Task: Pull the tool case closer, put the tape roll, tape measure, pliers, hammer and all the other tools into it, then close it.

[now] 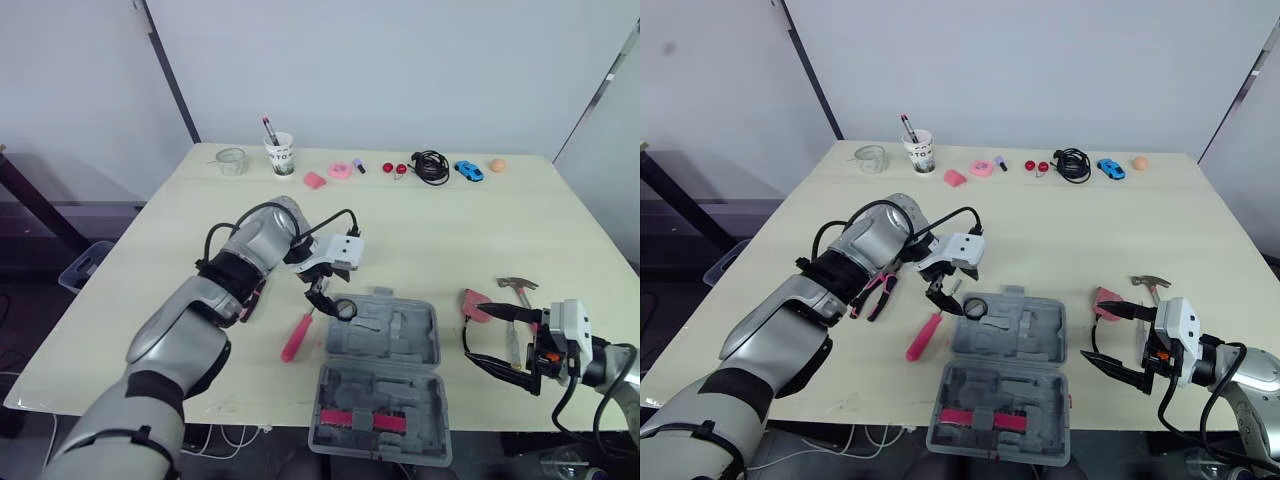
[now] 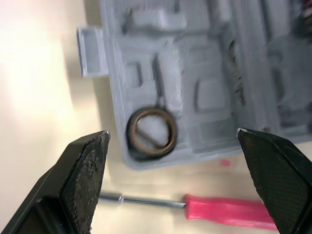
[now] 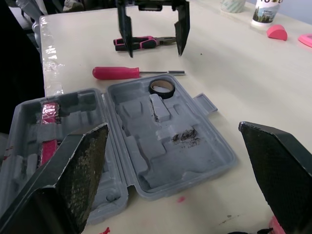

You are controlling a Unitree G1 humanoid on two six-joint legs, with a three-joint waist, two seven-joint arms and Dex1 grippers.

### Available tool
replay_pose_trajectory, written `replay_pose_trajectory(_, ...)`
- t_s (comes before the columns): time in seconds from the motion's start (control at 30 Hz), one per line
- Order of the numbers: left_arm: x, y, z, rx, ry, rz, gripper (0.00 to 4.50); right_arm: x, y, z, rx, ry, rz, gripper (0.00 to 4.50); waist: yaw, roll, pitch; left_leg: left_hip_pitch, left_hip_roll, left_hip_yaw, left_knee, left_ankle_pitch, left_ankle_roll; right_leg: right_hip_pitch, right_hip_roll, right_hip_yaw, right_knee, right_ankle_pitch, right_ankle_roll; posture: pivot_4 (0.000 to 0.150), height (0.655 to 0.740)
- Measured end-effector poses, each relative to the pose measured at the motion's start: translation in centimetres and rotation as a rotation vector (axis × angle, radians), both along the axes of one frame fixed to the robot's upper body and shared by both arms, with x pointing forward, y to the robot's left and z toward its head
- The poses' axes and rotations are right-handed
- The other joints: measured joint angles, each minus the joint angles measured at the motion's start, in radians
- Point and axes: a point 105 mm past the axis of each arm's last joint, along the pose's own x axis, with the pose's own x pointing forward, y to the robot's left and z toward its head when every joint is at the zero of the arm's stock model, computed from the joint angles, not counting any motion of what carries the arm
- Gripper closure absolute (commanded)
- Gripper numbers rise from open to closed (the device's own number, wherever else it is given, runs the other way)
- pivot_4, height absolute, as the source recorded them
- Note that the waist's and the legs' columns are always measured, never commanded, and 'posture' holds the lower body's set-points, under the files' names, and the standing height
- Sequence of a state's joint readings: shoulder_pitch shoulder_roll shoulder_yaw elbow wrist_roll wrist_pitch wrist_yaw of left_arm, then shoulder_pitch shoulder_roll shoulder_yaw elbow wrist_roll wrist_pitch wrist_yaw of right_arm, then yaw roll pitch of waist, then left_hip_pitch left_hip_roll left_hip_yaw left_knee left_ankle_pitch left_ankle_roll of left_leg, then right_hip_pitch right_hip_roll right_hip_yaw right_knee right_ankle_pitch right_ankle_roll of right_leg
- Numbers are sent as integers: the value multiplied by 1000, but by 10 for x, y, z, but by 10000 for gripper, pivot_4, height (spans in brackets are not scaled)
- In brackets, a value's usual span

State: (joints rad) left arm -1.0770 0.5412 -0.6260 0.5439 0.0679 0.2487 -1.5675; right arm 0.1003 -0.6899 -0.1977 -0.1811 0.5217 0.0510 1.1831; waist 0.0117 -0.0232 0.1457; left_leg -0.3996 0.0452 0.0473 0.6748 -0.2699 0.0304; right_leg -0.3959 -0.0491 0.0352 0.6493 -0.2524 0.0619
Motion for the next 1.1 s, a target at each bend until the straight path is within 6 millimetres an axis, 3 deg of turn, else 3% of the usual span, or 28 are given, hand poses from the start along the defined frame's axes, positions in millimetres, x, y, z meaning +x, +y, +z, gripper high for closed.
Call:
replay_pose_trajectory(0.23, -12, 2, -3, -309, 101, 34, 770, 2, 1, 0, 8, -17, -10, 0, -1, 0, 0, 1, 0, 0, 0, 0, 0, 0, 0, 0, 1, 0, 0, 1500, 7400)
replay_pose_trajectory(0.33, -13, 10, -15, -398, 131, 80, 770, 3, 3, 1, 15, -25, -10, 0, 0, 0, 0, 1, 0, 0, 0, 0, 0, 0, 0, 0, 1, 0, 0, 1500, 7400)
replay_pose_trajectory(0.57, -10, 14, -19, -498, 94, 93, 32037, 4, 4, 0, 19, -29, -14, 0, 2, 0, 0, 0, 0, 0, 1, 0, 0, 0, 0, 0, 1, 0, 0, 1500, 7400)
replay_pose_trajectory(0.9, -3, 20, -44, -530, 90, 147, 32037, 4, 9, -2, 27, -35, -17, 0, 2, 0, 0, 0, 0, 0, 1, 0, 0, 0, 0, 0, 1, 0, 0, 1500, 7400)
replay_pose_trajectory(1.1, 6, 12, -45, -578, 28, 163, 32037, 4, 10, -2, 32, -53, -16, 0, 2, 0, 0, 0, -1, 0, 1, 0, 0, 0, 0, 0, 1, 0, 0, 1500, 7400)
